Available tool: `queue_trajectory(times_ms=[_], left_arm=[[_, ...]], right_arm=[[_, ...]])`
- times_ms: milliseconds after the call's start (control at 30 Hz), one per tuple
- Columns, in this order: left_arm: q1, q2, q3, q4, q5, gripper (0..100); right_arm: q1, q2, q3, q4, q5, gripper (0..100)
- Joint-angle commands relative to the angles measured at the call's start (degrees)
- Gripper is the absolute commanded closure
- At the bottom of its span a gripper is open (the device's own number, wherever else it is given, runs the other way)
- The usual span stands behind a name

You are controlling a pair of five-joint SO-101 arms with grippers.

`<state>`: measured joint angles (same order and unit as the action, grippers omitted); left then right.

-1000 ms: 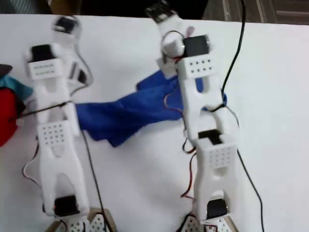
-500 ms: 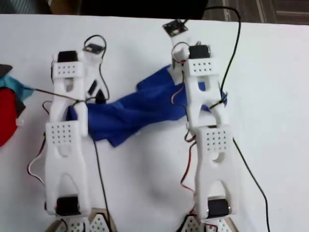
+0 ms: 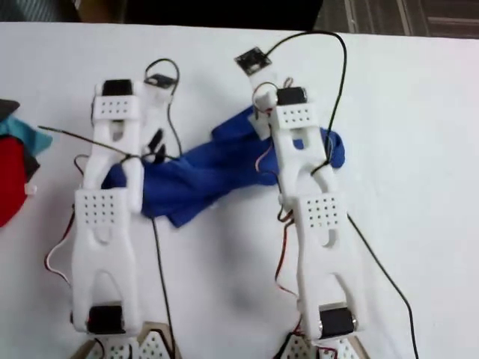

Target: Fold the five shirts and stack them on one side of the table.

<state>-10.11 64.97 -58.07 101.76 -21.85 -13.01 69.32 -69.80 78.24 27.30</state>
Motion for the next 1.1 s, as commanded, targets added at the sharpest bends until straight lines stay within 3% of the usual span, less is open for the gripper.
queue_trajectory(times_ms=[0, 233, 433, 600, 800, 1067], left_arm=[[-0.9, -3.2, 0.2, 0.8, 0.3, 97], [-1.1, -20.0, 3.2, 0.8, 1.4, 97], [-0.6, -38.4, 24.4, 0.5, 3.5, 97], [-0.7, -47.0, 40.1, -3.7, 0.6, 97], [-1.6, -47.9, 50.1, -17.0, -0.3, 97], [3.2, -47.8, 50.3, -25.4, 0.7, 97]], right_arm=[[2.6, -1.4, -3.7, 5.1, 1.1, 96.7], [4.9, -7.3, -15.6, 20.3, 1.1, 97.8], [6.3, -18.9, -10.8, 20.4, 1.1, 97.8], [5.3, -34.8, 9.3, 20.4, 1.0, 97.8], [1.7, -55.6, 43.3, 18.7, 1.0, 97.8], [1.2, -72.7, 85.2, -2.4, 1.1, 97.8]])
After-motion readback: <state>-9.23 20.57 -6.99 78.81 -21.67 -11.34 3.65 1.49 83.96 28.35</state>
